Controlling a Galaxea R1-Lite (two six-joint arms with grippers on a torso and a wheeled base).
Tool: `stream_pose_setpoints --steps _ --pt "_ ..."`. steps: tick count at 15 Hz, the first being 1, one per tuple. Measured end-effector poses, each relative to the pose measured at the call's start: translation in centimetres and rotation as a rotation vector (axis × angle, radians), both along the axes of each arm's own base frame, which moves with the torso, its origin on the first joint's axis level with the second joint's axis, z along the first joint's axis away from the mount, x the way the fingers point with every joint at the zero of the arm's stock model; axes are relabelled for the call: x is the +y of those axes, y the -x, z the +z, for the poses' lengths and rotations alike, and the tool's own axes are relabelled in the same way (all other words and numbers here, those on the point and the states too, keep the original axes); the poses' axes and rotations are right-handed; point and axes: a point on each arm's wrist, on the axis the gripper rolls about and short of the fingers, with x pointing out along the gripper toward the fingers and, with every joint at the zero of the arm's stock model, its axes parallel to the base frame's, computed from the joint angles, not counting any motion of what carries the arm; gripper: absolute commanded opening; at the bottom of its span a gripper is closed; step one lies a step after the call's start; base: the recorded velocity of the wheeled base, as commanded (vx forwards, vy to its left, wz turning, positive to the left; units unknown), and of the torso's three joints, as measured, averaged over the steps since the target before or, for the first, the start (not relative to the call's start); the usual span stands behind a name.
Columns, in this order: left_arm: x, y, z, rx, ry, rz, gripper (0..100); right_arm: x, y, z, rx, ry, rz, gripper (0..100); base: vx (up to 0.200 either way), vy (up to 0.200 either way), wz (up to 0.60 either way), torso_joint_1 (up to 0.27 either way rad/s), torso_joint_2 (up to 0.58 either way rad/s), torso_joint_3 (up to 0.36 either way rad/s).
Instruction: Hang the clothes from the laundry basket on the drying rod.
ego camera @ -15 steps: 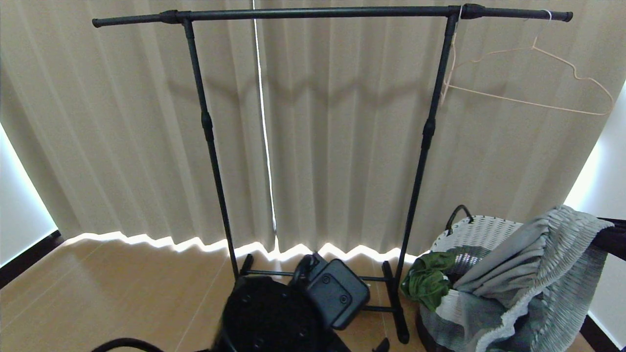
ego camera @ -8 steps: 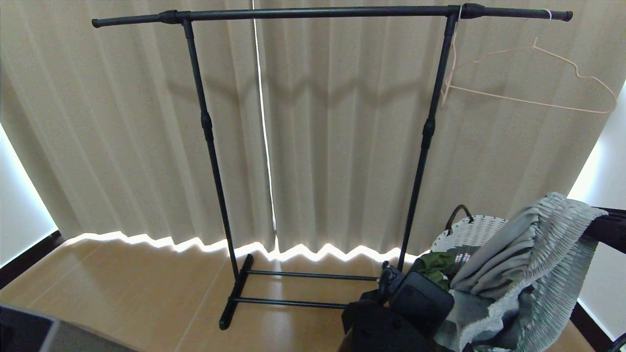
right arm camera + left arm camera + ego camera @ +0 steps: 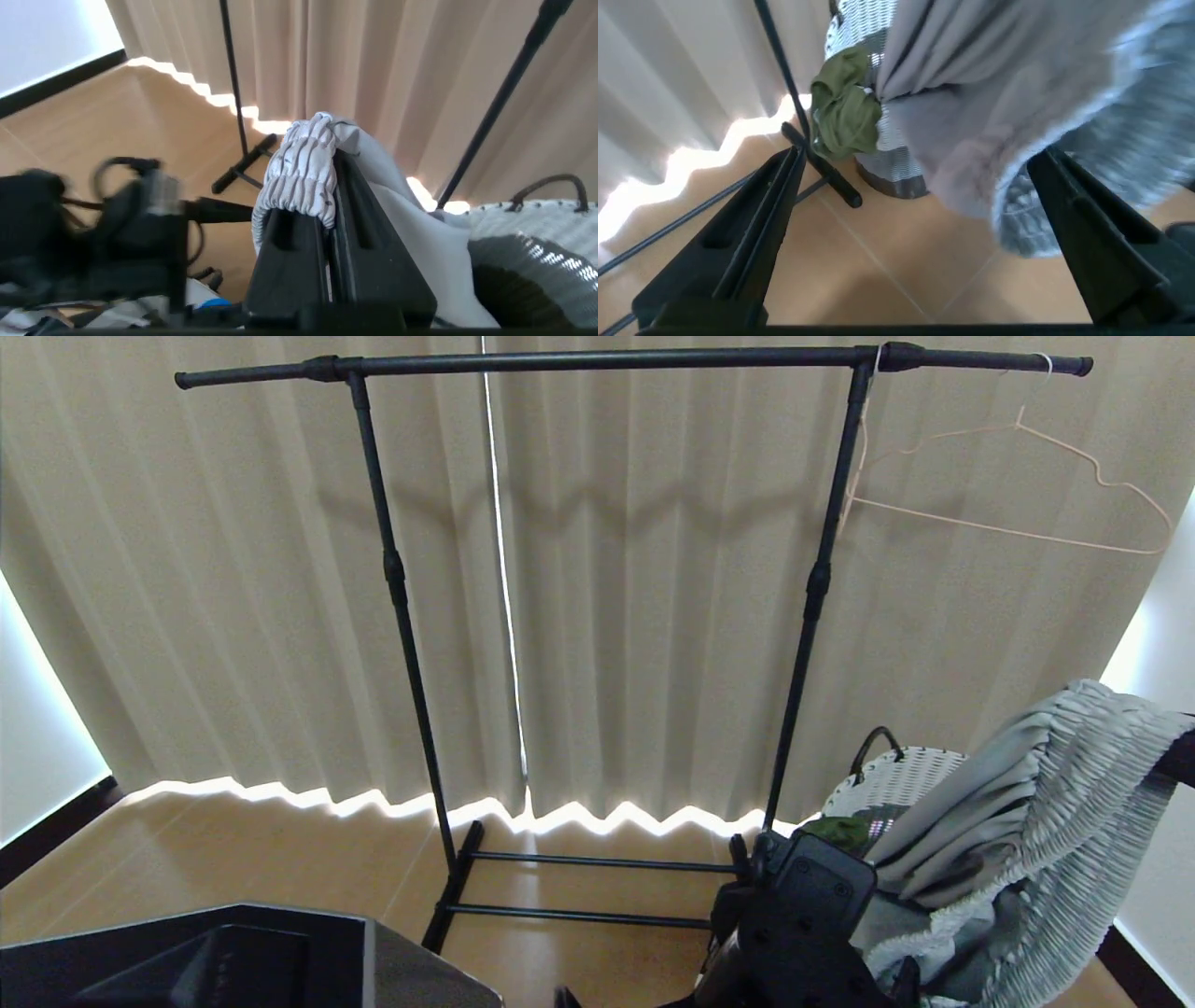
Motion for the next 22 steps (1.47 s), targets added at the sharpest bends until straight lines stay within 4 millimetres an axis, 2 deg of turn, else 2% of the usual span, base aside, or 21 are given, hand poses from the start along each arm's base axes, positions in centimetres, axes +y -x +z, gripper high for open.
stream_pose_setpoints --steps 2,3,9,13,15,17,22 --pt "0.0 0.0 -0.6 0.015 -0.007 0.004 100 -0.1 0.4 0.2 -0.014 -0.006 0.004 0 0.000 0.000 0.00 0.000 0.00 0.000" --pt "0.0 0.0 -0.8 0.019 -0.014 0.004 0 -0.2 0.5 0.2 -0.018 -0.007 0.005 0 0.000 0.000 0.00 0.000 0.00 0.000" --pt "1.1 0.4 -1.9 -0.002 -0.046 0.011 0 -0.2 0.6 0.3 -0.022 -0.008 0.001 0 0.000 0.000 0.00 0.000 0.00 0.000" --pt "4.4 0.8 -3.4 -0.086 -0.111 0.005 0 0.2 -0.3 -0.2 0.008 0.017 0.002 0 0.000 0.000 0.00 0.000 0.00 0.000" --pt "6.4 1.1 -2.2 -0.092 -0.105 0.016 0 0.5 -1.1 -0.8 0.015 0.082 0.012 0 0.000 0.000 0.00 0.000 0.00 0.000" --pt "8.2 1.7 -0.1 -0.102 -0.084 0.021 0 1.0 -2.2 -1.3 0.029 0.139 0.024 0 0.000 0.000 0.00 0.000 0.00 0.000" --pt "12.5 4.0 5.8 -0.091 -0.049 -0.080 0 2.6 -5.9 -0.2 0.010 0.224 0.048 0 0.000 0.000 0.00 0.000 0.00 0.000"
